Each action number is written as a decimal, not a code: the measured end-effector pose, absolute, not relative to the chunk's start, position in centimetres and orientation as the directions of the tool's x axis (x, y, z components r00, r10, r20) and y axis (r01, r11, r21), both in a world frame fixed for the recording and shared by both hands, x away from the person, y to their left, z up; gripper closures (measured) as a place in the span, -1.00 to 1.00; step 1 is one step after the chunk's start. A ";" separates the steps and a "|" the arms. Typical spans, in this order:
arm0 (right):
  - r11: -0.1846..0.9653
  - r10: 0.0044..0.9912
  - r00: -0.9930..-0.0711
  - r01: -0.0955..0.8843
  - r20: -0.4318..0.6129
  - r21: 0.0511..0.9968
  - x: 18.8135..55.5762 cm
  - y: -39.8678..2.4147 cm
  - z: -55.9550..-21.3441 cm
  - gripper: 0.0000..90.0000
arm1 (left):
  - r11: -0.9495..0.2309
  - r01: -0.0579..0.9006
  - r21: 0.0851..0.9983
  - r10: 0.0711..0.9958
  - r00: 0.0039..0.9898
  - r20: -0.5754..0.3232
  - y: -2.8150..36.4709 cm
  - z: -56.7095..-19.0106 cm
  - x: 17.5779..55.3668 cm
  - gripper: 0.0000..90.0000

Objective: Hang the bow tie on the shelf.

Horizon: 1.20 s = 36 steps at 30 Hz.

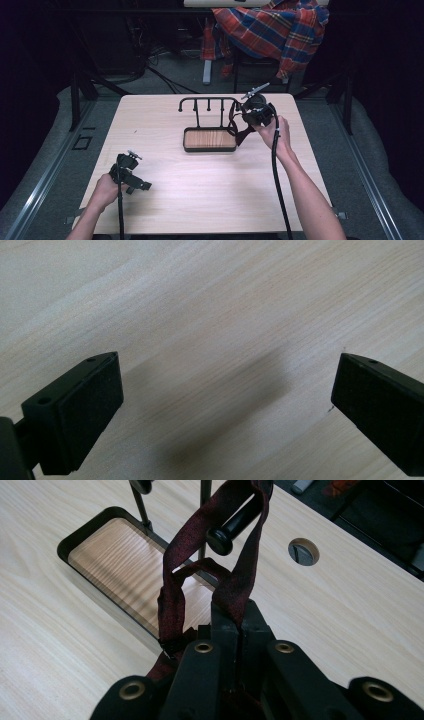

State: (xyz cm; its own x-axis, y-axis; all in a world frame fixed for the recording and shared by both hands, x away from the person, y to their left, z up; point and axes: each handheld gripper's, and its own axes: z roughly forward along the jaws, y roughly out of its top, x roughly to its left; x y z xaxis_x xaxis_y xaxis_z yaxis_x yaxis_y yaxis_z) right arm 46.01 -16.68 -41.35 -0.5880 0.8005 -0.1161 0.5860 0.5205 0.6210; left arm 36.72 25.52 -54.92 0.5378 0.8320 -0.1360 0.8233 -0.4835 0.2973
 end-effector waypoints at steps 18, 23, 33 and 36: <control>0.512 0.815 -0.566 0.609 -0.121 0.606 47.1 -16.7 -42.9 0.95 | -0.490 0.820 0.295 0.829 0.543 -0.135 25.5 -54.9 36.7 -0.99; 0.501 0.821 -0.561 0.620 -0.106 0.604 47.4 -16.8 -43.5 0.95 | -0.491 0.820 0.296 0.828 0.544 -0.134 25.5 -54.9 36.7 -0.99; 0.455 0.838 -0.543 0.645 -0.050 0.614 47.8 -17.3 -44.3 0.95 | -0.491 0.819 0.297 0.828 0.545 -0.134 25.5 -54.9 36.7 -0.99; 0.452 0.840 -0.541 0.652 -0.046 0.609 47.9 -17.2 -44.7 0.95 | -0.486 0.822 0.297 0.831 0.540 -0.136 25.5 -55.0 36.7 -0.99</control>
State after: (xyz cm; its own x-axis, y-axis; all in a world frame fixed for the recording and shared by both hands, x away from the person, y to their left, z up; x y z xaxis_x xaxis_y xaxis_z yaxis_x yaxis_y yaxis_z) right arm 47.91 -17.24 -44.66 -0.5405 0.8401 -0.0456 0.6517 0.4524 0.6088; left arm 36.70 25.52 -54.95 0.5397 0.8308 -0.1357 0.8222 -0.4856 0.2969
